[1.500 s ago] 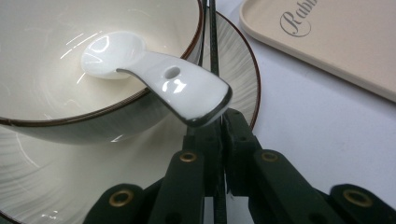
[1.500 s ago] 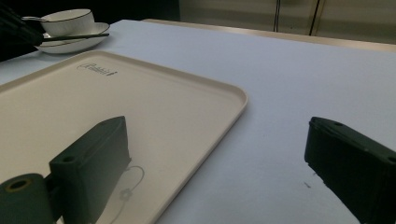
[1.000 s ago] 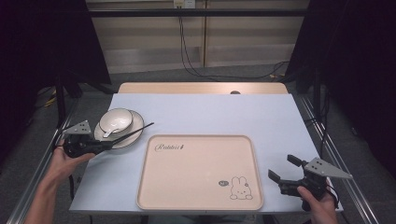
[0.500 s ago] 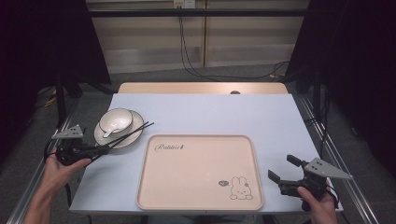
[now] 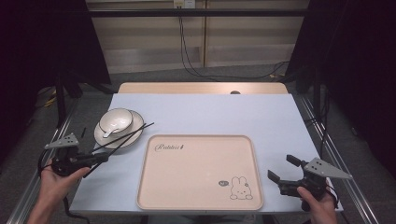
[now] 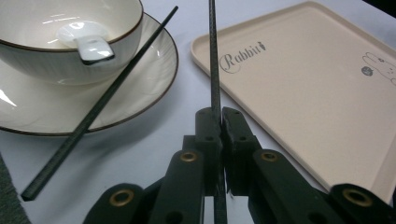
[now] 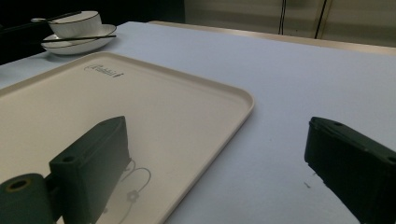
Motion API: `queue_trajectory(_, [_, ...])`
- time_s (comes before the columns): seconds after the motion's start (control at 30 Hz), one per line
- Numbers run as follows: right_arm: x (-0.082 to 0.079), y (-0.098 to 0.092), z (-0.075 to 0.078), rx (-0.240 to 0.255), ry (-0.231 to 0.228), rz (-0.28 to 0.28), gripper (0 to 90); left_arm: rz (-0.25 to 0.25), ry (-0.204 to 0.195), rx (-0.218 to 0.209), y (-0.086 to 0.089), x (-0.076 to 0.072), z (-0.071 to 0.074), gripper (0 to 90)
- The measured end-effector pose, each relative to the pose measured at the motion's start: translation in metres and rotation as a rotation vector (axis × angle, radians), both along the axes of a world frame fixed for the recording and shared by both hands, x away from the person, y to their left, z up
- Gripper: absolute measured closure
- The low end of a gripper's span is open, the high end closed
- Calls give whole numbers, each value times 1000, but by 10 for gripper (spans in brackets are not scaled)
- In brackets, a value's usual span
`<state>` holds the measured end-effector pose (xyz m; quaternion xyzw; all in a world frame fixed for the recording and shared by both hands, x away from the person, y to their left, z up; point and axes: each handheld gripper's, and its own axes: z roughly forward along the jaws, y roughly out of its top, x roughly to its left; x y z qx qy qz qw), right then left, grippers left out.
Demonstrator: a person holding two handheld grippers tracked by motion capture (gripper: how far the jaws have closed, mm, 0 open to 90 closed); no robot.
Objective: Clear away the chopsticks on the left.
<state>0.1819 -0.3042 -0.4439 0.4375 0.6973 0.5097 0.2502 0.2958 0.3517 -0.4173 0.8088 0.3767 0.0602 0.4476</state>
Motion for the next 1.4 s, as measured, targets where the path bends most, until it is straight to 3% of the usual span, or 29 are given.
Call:
queue_trajectory(0.37, [1,2,0,1,-1,6,64,53,20,-45,-21,-26,2,863])
queue_trajectory(0.5, [1,2,0,-1,-1,7,64,61,11,-36,-34,-36,4,863])
queue_trajectory(0.7, [1,2,0,0,2,11,64,79,40,-56,-52,-45,5,863])
queue_trajectory(0.8, [1,3,0,-4,-1,15,64,116,52,-74,-59,-50,5,863])
queue_trajectory(1.0, [3,3,0,-2,4,19,64,156,52,-48,-82,-64,11,863])
queue_trajectory(1.03, [3,3,0,-3,3,19,64,163,58,-68,-86,-66,12,863])
queue_trajectory(1.07, [3,3,0,-4,2,20,64,153,69,-75,-90,-67,13,863])
queue_trajectory(1.27, [2,3,0,-1,4,20,64,247,101,-76,-110,-60,1,862])
queue_trajectory(1.4, [2,3,0,0,5,21,64,275,131,-40,-118,-53,-10,862])
